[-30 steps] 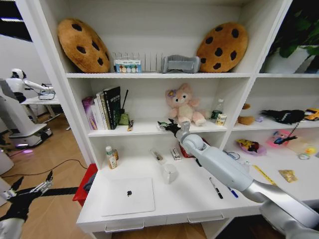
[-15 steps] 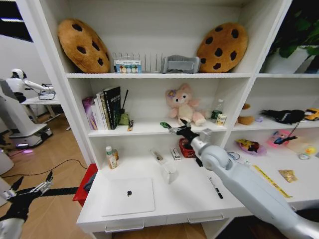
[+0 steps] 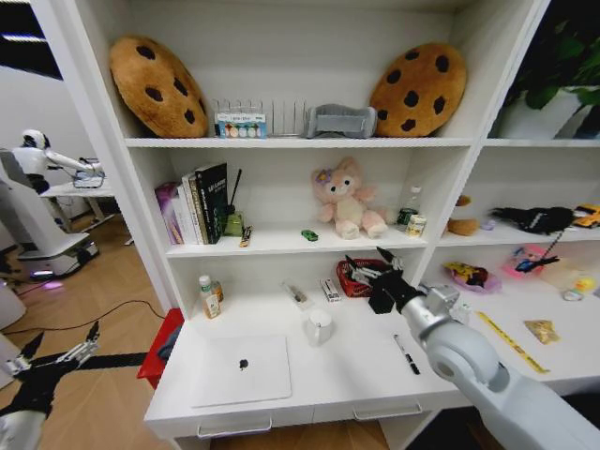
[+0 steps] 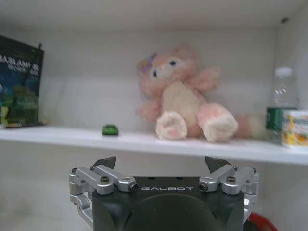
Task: Organize the objects on the table.
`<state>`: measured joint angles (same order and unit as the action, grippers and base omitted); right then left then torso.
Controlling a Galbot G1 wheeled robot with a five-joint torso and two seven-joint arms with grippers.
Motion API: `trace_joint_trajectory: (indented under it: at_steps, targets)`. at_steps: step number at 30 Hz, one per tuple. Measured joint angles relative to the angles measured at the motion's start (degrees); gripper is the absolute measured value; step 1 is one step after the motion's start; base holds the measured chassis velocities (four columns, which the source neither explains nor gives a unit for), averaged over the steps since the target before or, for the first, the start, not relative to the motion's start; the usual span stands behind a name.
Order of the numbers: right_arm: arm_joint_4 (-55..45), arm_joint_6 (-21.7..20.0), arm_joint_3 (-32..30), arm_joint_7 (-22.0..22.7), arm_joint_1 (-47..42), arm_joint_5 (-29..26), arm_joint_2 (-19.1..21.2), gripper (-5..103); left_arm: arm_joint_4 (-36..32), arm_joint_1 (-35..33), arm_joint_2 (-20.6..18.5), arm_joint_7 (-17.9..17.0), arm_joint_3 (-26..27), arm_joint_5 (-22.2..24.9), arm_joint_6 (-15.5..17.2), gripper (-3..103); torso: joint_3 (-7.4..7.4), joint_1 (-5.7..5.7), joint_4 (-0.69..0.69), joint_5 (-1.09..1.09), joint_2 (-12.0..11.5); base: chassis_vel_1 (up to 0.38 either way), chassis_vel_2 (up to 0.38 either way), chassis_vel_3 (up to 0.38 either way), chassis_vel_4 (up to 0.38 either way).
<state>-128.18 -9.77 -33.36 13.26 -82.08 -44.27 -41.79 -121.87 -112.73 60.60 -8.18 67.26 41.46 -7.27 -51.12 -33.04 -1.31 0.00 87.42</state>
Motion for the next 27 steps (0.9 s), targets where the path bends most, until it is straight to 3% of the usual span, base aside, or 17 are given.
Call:
trace_joint_trajectory:
  at_steps: [4,9,11,12,16,17,18,20,23,27]
  targets:
    - [1.1,-1.4,-3.4,1.1,-7.6,3.4,-2.4,100,0.0,0.0,0.0,0.0,0.0,0.0,0.0,100,0.00,0.00,0.01,0.00,0.0,0.000,0.000,0.000,0.000]
    - [2.5,-3.7,-5.2,2.5,-9.5,1.2,-3.0,100,0.0,0.0,0.0,0.0,0.0,0.0,0.0,100,0.00,0.00,0.01,0.00,0.0,0.000,0.000,0.000,0.000]
    - [4.1,-8.6,-6.6,4.6,-9.7,-3.9,-2.9,100,0.0,0.0,0.0,0.0,0.0,0.0,0.0,100,0.00,0.00,0.01,0.01,0.0,0.000,0.000,0.000,0.000]
    - [4.1,-8.6,-6.6,4.6,-9.7,-3.9,-2.9,100,0.0,0.0,0.0,0.0,0.0,0.0,0.0,100,0.00,0.00,0.01,0.01,0.0,0.000,0.000,0.000,0.000]
    - [7.2,-16.6,-7.4,6.7,-8.3,-9.8,-2.0,100,0.0,0.0,0.0,0.0,0.0,0.0,0.0,100,-0.01,-0.01,0.01,0.01,0.0,0.000,0.000,0.000,0.000]
    - [7.2,-16.6,-7.4,6.7,-8.3,-9.8,-2.0,100,0.0,0.0,0.0,0.0,0.0,0.0,0.0,100,-0.01,-0.01,0.01,0.01,0.0,0.000,0.000,0.000,0.000]
    - [8.4,-20.1,-7.3,7.6,-6.9,-12.5,-1.8,100,0.0,0.0,0.0,0.0,0.0,0.0,0.0,100,-0.01,-0.01,0.01,0.01,0.0,0.000,0.000,0.000,0.000]
    - [9.4,-22.0,-7.1,8.2,-5.8,-13.9,-1.7,100,0.0,0.0,0.0,0.0,0.0,0.0,0.0,100,-0.01,-0.01,0.01,0.01,0.0,0.000,0.000,0.000,0.000]
    - [13.8,-29.2,-4.7,11.7,-1.0,-18.3,-0.8,100,0.0,0.0,0.0,0.0,0.0,0.0,0.0,100,-0.01,-0.01,0.02,0.02,0.0,0.000,0.000,0.000,0.000]
    - [17.0,-32.4,-2.7,14.6,2.5,-22.5,-0.1,100,0.0,0.0,0.0,0.0,0.0,0.0,0.0,100,-0.01,-0.02,0.02,0.00,0.0,0.000,0.000,0.000,0.000]
